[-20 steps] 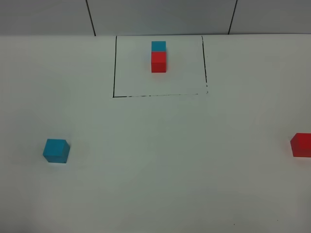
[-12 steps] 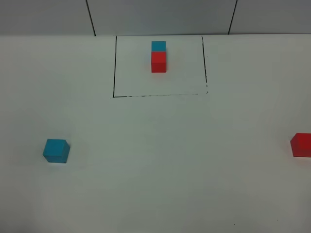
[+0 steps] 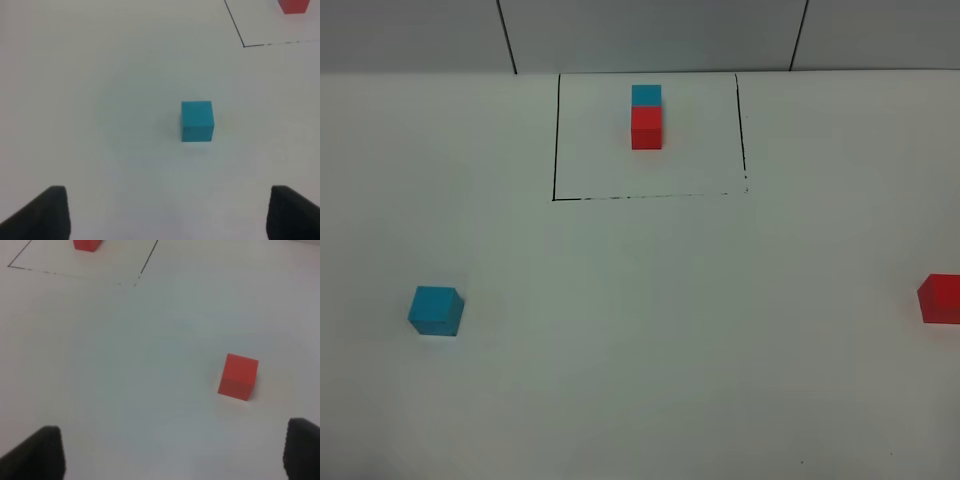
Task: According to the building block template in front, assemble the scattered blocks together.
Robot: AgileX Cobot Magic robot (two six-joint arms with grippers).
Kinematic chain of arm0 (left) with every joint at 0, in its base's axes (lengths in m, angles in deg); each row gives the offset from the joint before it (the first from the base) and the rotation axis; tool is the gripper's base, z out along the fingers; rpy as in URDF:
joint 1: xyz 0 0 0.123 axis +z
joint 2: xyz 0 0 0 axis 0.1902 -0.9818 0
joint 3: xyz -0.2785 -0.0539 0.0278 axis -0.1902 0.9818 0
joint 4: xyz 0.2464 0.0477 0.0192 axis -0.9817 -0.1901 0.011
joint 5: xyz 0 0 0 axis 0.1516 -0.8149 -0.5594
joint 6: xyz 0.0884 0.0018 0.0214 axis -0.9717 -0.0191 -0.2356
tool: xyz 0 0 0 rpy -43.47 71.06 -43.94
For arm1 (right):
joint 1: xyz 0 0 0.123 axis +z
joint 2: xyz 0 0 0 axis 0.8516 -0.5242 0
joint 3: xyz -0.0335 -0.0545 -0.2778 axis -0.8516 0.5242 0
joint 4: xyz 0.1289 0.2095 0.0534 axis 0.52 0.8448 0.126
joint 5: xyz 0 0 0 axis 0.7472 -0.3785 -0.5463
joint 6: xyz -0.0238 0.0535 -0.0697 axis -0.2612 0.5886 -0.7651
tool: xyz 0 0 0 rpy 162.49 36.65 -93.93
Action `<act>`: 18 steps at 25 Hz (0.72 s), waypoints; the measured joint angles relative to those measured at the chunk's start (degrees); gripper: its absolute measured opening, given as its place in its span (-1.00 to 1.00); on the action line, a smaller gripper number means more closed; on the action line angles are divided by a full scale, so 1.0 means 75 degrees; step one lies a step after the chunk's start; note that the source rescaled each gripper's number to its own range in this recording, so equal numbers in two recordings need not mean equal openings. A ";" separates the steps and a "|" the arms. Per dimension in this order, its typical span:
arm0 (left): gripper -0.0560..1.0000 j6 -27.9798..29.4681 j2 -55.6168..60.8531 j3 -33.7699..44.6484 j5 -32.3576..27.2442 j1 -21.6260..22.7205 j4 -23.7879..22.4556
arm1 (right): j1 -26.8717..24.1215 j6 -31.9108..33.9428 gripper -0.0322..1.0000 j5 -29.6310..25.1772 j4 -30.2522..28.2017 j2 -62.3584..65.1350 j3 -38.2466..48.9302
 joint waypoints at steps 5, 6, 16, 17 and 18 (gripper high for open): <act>0.50 0.0000 0.0000 0.0000 0.0000 0.0000 0.0000 | 0.0000 0.0000 0.54 0.0000 0.0000 0.0000 0.0000; 0.50 0.0000 0.0000 0.0000 0.0000 0.0000 0.0000 | 0.0000 0.0000 0.54 0.0000 0.0000 0.0000 0.0000; 0.50 0.0000 0.0000 0.0000 0.0000 0.0000 0.0000 | 0.0000 0.0000 0.54 0.0000 0.0000 0.0000 0.0000; 0.50 0.0000 0.0000 0.0000 0.0000 0.0000 0.0000 | 0.0000 0.0000 0.54 0.0000 0.0000 0.0000 0.0000; 0.50 0.0000 0.0000 0.0000 0.0000 0.0000 0.0000 | 0.0000 0.0000 0.54 0.0000 0.0000 0.0000 0.0000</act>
